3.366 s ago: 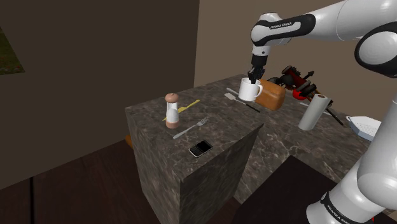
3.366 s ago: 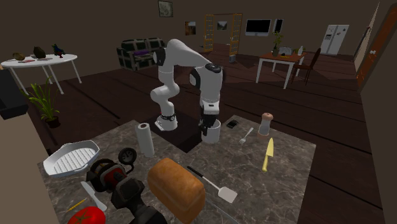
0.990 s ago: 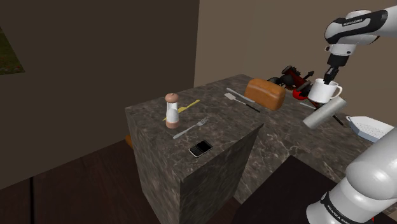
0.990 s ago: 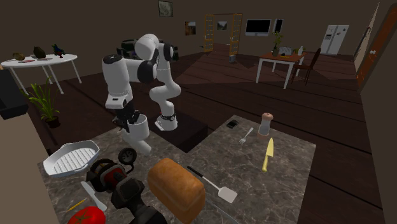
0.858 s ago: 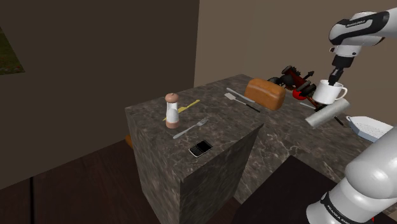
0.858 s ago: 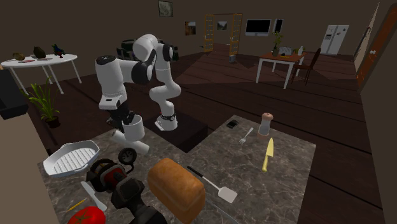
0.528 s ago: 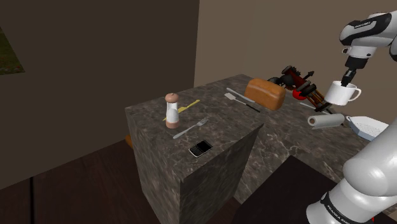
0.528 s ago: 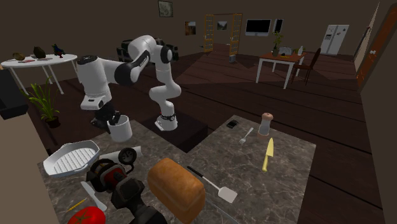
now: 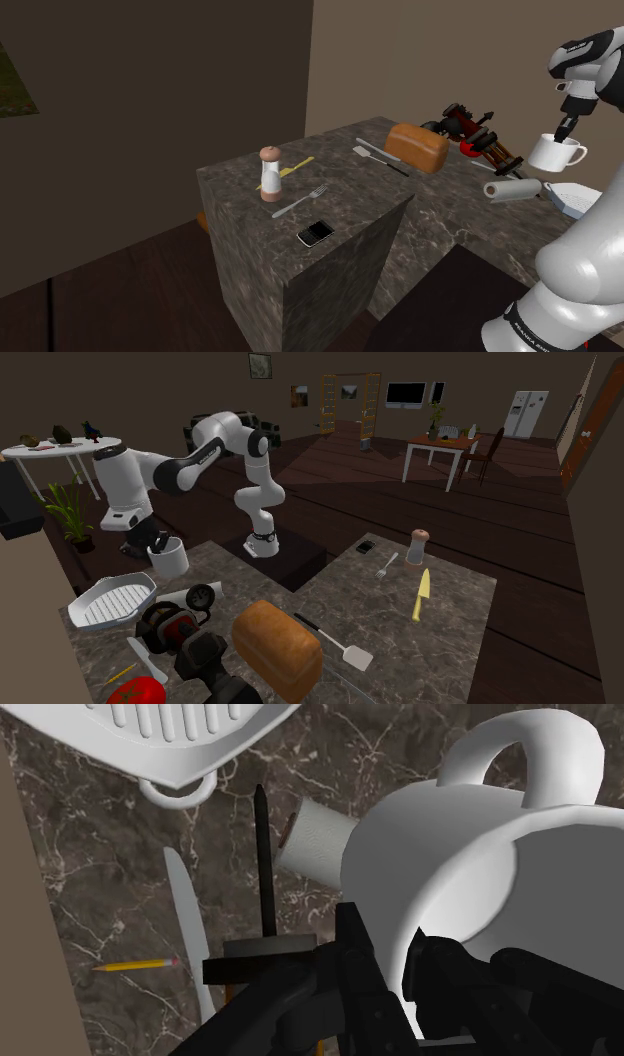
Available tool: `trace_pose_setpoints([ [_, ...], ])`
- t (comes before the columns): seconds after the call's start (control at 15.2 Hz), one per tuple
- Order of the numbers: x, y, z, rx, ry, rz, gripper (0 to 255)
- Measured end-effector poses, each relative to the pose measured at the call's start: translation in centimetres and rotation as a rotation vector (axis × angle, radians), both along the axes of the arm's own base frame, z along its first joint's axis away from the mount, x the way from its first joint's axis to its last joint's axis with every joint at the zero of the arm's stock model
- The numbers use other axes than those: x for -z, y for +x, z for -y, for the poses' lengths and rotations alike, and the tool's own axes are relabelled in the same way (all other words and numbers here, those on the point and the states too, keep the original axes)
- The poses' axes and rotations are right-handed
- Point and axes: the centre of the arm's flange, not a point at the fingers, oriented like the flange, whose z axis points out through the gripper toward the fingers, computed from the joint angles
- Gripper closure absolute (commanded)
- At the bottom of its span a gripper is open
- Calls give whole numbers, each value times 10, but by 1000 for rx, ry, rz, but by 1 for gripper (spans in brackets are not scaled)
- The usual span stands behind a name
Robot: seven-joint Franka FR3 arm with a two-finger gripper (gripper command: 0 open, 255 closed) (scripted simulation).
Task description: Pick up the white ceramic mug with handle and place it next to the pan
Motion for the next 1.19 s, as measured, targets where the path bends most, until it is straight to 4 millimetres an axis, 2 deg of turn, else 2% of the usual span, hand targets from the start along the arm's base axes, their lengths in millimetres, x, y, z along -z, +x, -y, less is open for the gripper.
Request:
trace_pose_setpoints([
  [1.19,93,1,2,-1,-5,3,255],
])
